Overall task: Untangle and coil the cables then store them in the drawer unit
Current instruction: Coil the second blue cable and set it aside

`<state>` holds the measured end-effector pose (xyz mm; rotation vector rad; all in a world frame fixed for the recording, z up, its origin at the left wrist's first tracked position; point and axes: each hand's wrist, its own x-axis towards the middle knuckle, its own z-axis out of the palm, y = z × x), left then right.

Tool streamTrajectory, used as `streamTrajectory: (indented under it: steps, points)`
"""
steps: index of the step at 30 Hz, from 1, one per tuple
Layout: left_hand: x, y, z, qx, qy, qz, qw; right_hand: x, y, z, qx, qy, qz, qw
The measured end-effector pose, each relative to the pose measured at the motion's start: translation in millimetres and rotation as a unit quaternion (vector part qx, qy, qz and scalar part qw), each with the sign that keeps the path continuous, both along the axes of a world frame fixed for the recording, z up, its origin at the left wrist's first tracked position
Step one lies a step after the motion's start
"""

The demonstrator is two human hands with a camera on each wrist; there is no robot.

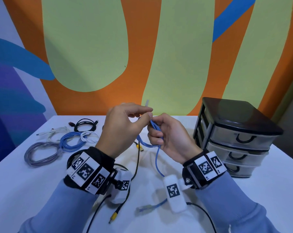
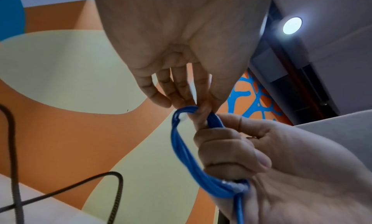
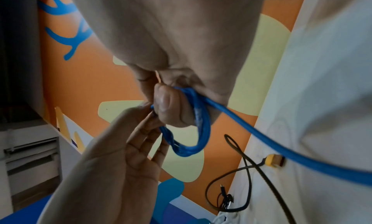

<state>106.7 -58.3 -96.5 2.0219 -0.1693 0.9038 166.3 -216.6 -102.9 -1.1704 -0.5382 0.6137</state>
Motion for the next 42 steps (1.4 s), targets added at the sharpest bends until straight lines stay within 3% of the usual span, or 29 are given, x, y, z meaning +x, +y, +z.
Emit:
streamTrajectory:
  steps: [3, 10, 15, 21, 29, 35, 39, 42]
  points:
    - [2, 4, 0, 0.043, 0.01, 0.006, 0.999, 1, -3, 1, 0.008, -0.044, -0.012, 0.999]
    - [-2, 12, 3, -0.012, 0.132, -0.096, 0.987, 5, -3, -3, -0.019, -0.111, -0.107, 0.988]
    - [-4, 12, 4, -0.102, 0.161, -0.158, 0.969, 7, -1, -7, -0.043, -0.16, -0.162, 0.973]
    - [-2, 4, 1, -0.18, 0.176, -0.164, 0.954, 13, -3, -10, -0.104, -0.233, -0.21, 0.944]
    - [-1, -2, 4, -0.326, 0.243, -0.23, 0.884, 14, -6, -7, -0.053, -0.231, -0.21, 0.949]
    - [2, -1, 0, -0.194, 0.157, -0.154, 0.956, 14, -9, -5, -0.025, -0.188, -0.173, 0.967]
    - [0, 6, 3, -0.165, 0.12, -0.112, 0.973, 15, -9, -6, -0.034, -0.155, -0.143, 0.977]
    - [1, 6, 2, -0.134, 0.086, -0.063, 0.985, 15, -10, -4, -0.057, -0.186, -0.14, 0.971]
